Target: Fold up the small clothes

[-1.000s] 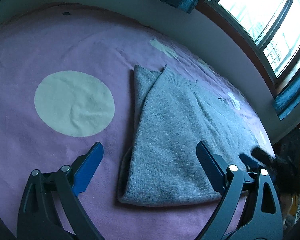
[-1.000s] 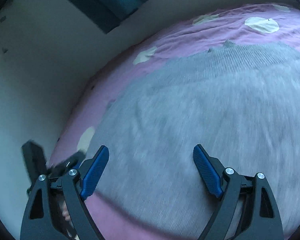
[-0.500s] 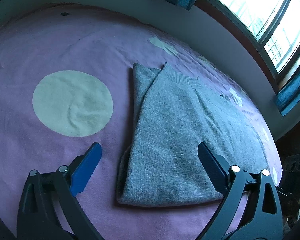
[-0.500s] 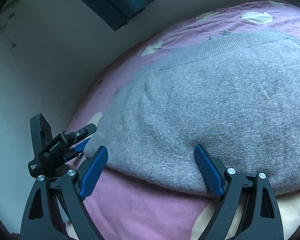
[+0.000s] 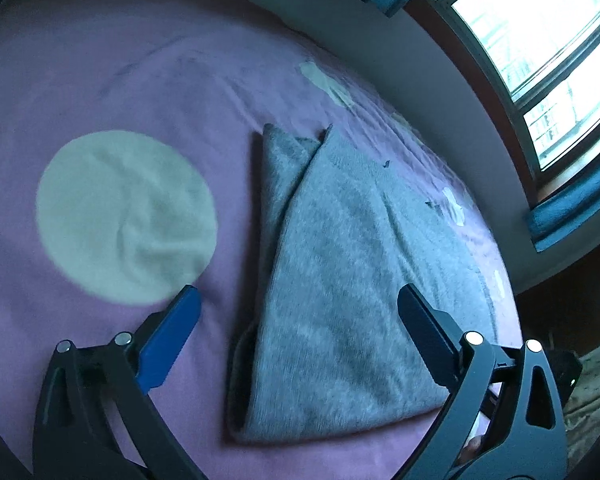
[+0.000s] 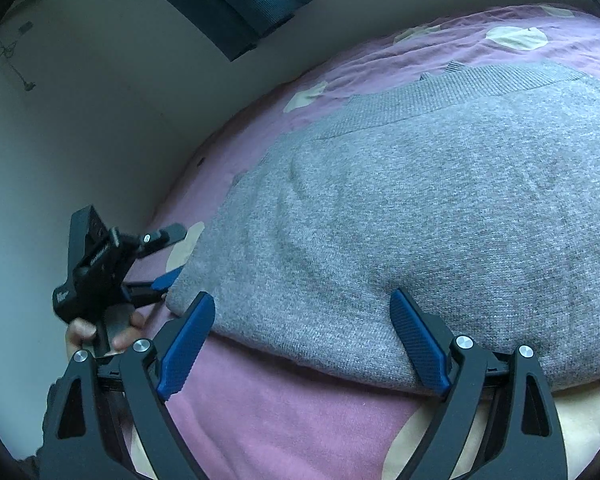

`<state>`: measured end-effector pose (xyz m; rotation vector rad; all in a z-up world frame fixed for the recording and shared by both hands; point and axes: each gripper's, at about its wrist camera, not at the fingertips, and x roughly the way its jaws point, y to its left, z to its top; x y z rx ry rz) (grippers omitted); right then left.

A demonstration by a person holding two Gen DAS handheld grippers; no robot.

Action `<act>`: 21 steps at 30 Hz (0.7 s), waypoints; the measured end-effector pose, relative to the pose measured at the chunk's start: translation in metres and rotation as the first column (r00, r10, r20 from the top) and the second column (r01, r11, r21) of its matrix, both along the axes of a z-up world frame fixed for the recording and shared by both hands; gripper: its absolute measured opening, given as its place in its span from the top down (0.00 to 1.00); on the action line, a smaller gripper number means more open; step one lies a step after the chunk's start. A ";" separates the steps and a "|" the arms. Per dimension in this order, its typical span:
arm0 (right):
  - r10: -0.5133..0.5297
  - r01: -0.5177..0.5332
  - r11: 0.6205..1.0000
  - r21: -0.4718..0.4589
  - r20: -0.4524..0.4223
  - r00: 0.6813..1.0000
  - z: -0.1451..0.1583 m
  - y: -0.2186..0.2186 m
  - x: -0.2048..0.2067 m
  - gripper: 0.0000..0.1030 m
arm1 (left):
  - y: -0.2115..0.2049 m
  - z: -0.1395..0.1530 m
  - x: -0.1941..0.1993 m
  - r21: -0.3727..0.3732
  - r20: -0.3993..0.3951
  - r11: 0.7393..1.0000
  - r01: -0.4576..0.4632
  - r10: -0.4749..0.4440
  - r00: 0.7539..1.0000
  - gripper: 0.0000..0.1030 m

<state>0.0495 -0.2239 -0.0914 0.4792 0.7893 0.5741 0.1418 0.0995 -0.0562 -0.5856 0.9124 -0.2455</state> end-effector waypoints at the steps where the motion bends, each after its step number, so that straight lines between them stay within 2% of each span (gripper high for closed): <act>1: 0.000 0.000 1.000 0.001 0.000 1.000 0.000 0.000 0.000 0.14 | 0.000 -0.001 0.004 -0.009 0.006 1.000 0.004 -0.004 1.000 0.05; 2: 0.000 0.000 1.000 0.003 0.000 1.000 0.000 -0.001 0.000 0.14 | -0.001 -0.001 0.007 -0.017 0.012 1.000 0.007 -0.006 1.000 0.05; 3: 0.000 0.000 1.000 0.005 0.000 1.000 0.000 -0.001 0.000 0.14 | -0.002 -0.002 0.011 -0.035 0.018 0.999 0.018 -0.017 1.000 0.09; 4: 0.000 0.000 1.000 0.008 0.001 1.000 0.000 -0.002 0.000 0.14 | -0.003 -0.003 0.014 -0.062 0.014 0.997 0.037 -0.036 0.999 0.21; 5: 0.000 0.000 1.000 0.010 0.000 1.000 0.000 -0.002 0.000 0.14 | -0.004 -0.007 0.020 -0.098 0.005 0.994 0.049 -0.049 0.999 0.25; 8: 0.001 -0.001 1.000 0.014 0.000 1.000 -0.001 -0.003 0.000 0.14 | -0.012 -0.007 0.025 -0.080 0.021 0.994 0.069 -0.068 0.997 0.27; 11: 0.001 -0.001 1.000 0.015 -0.001 1.000 -0.001 -0.004 0.000 0.14 | -0.019 -0.009 0.032 -0.073 0.018 0.994 0.083 -0.082 0.996 0.40; 14: 0.001 -0.001 1.000 0.020 0.002 1.000 0.000 -0.005 -0.001 0.13 | -0.020 -0.012 0.037 -0.076 0.015 0.993 0.086 -0.085 0.996 0.61; 16: 0.001 -0.001 1.000 0.022 0.002 1.000 0.000 -0.006 -0.002 0.13 | -0.021 -0.015 0.039 -0.082 0.001 0.992 0.095 -0.095 0.995 0.81; 21: 0.002 -0.002 1.000 0.026 0.003 1.000 0.001 -0.007 -0.003 0.13 | -0.026 -0.008 0.040 -0.096 0.007 0.990 0.099 -0.099 0.995 0.87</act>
